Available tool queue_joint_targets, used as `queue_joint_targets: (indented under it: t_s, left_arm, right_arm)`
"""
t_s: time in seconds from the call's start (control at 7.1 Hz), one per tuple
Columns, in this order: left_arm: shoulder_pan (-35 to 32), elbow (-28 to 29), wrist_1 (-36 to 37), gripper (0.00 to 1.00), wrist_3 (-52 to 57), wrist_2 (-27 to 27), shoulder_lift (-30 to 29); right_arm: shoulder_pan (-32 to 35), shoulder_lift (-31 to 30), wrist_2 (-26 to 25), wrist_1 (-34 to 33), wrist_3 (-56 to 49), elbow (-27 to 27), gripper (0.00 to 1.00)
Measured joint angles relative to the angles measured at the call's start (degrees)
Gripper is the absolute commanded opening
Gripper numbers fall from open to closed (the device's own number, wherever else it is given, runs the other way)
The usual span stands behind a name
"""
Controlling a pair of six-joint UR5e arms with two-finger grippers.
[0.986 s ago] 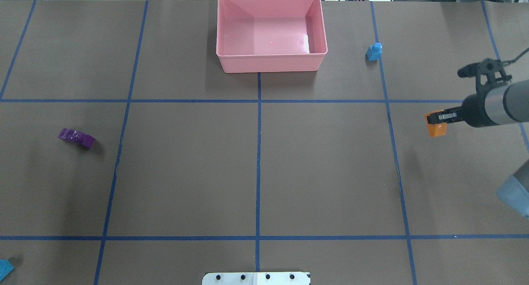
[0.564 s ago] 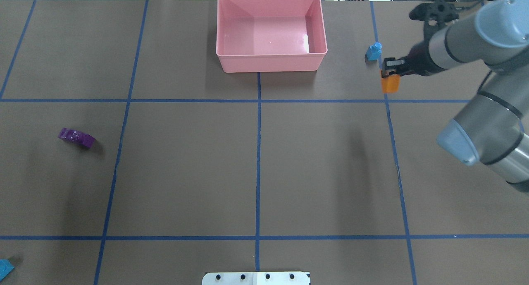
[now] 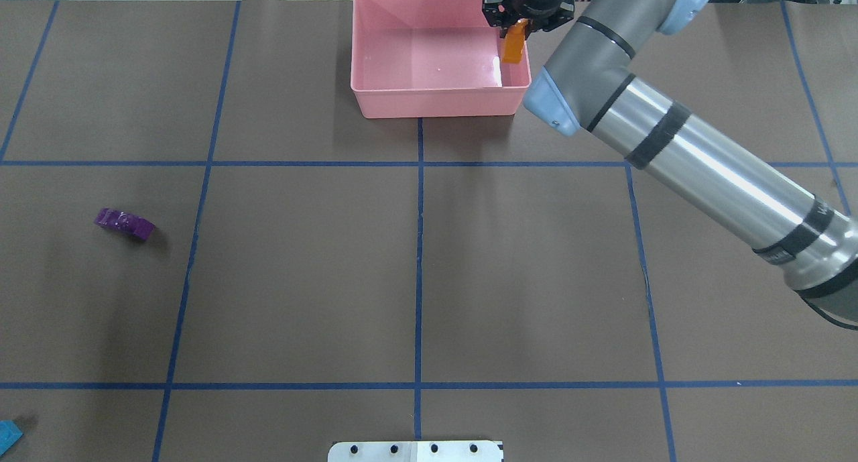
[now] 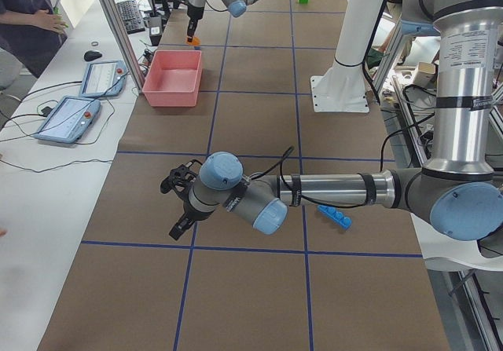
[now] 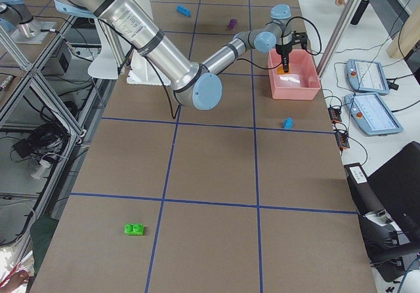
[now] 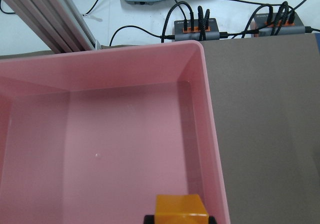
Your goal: Put all blocks into box
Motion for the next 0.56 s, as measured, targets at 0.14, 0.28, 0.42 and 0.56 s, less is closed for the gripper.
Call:
queue_joint_targets:
  t_s: [0.14, 0.28, 0.42, 0.56]
  left_arm:
    - [0.0, 0.0, 0.0, 1.0, 0.0, 0.0, 0.0]
    - [0.0, 0.0, 0.0, 1.0, 0.0, 0.0, 0.0]
    - [0.0, 0.0, 0.0, 1.0, 0.0, 0.0, 0.0]
    - [0.0, 0.0, 0.0, 1.0, -0.1, 0.0, 0.0]
  right_arm:
    - [-0.7, 3.7, -1.9, 2.7, 0.3, -7.0, 0.0]
    - [-1.3, 7.6, -3.9, 5.8, 0.5, -14.9, 0.0]
    - [-1.8, 10.4, -5.3, 8.0, 0.6, -20.7, 0.67]
    - [-2.2, 11.6, -6.4, 9.0, 0.7, -23.6, 0.99]
